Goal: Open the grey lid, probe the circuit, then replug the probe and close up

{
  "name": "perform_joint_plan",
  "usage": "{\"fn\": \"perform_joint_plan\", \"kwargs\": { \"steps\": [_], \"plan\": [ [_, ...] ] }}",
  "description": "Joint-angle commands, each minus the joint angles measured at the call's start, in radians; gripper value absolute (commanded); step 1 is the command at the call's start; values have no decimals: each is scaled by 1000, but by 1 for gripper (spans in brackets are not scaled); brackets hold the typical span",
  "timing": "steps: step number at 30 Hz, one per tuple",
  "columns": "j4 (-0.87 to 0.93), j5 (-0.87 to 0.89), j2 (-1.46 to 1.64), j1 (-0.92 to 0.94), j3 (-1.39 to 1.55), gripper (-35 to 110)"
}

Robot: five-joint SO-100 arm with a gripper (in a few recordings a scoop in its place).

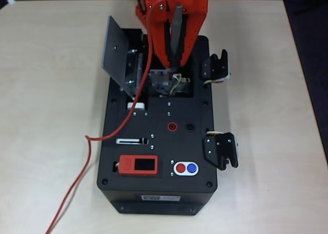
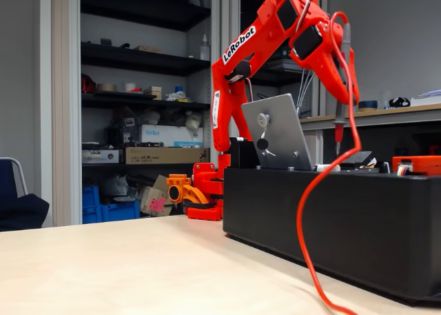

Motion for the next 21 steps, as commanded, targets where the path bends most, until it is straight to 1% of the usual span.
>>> {"fn": "perform_joint_plan", "kwargs": {
  "steps": [1,8,21],
  "plan": [
    [11,-20,89,9,32,0],
    [15,-71,186,48,132,0],
    [-75,-91,341,61,374,0]
  ]
}}
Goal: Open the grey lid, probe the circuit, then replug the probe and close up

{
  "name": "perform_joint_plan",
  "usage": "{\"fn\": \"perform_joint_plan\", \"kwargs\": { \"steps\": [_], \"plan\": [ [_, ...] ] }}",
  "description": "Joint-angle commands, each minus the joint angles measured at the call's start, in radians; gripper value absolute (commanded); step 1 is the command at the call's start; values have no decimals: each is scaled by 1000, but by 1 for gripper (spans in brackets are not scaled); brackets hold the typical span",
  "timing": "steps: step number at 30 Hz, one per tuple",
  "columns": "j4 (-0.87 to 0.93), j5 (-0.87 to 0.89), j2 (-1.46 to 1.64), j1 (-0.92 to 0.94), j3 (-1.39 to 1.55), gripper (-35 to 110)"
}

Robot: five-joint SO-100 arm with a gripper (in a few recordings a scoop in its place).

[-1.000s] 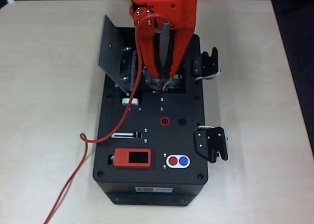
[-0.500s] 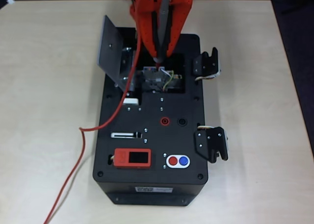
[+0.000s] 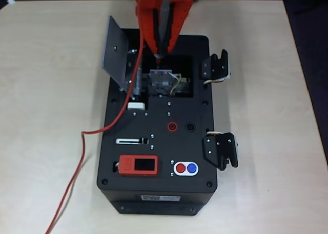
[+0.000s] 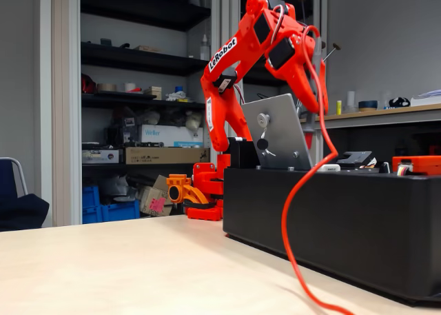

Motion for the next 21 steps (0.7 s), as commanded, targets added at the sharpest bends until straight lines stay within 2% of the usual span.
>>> {"fn": "perform_joint_plan", "kwargs": {
  "steps": [1,21],
  "plan": [
    [-15,-2,63,2,32,0],
    [-60,-44,95,40,98,0]
  ]
}}
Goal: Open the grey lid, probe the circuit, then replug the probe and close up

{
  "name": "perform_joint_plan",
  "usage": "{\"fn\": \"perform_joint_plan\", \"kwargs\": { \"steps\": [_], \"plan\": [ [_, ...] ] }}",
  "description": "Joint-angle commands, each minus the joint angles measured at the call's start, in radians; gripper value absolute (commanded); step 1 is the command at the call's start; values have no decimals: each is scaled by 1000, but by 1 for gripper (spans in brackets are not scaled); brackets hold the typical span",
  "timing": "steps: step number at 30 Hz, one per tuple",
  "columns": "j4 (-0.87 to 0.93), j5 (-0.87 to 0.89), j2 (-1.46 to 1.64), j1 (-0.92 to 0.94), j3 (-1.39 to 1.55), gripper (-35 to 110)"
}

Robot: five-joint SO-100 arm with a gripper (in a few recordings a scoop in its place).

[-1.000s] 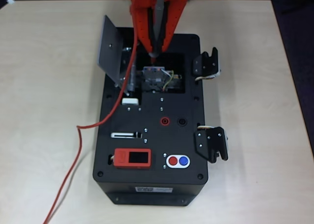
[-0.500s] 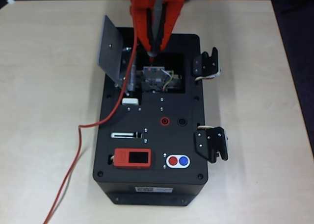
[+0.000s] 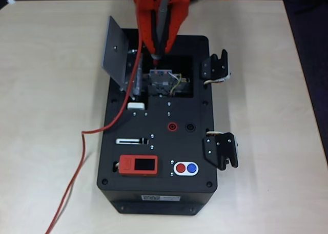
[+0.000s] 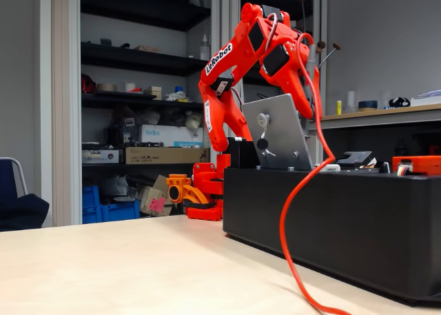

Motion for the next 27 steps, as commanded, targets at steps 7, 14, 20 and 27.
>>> {"fn": "perform_joint_plan", "kwargs": {
  "steps": [7,14,20,27],
  "plan": [
    [-23,-12,32,29,18,0],
    [-26,-12,37,32,32,0],
    [-28,-14,41,32,40,0],
    [-44,-15,51,35,67,0]
  ]
}}
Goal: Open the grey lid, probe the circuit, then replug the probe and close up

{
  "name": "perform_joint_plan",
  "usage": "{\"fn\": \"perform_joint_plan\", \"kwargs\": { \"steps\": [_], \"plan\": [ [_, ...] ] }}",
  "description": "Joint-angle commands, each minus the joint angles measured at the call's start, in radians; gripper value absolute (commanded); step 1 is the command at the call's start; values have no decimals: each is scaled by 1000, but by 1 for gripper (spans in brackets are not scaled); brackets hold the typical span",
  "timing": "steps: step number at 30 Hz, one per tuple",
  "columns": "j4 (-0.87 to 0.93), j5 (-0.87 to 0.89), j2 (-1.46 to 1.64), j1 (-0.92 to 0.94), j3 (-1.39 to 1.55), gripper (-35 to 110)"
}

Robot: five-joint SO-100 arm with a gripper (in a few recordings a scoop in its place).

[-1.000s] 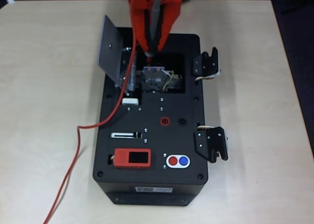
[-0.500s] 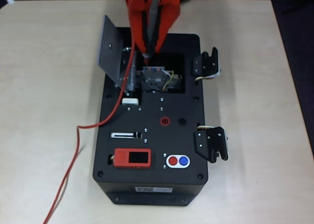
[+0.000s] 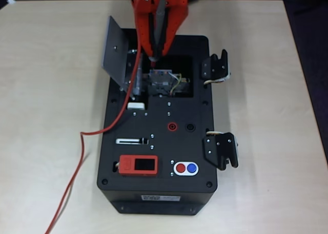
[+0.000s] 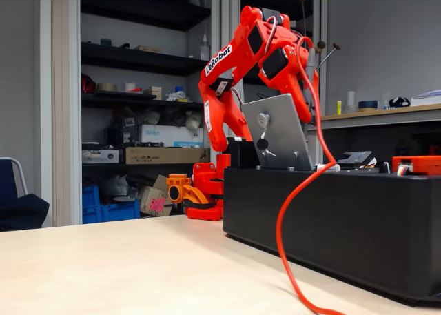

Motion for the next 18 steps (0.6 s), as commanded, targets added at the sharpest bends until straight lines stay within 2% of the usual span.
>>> {"fn": "perform_joint_plan", "kwargs": {
  "steps": [1,18],
  "plan": [
    [-9,3,38,15,17,0],
    [-48,5,58,12,74,0]
  ]
}}
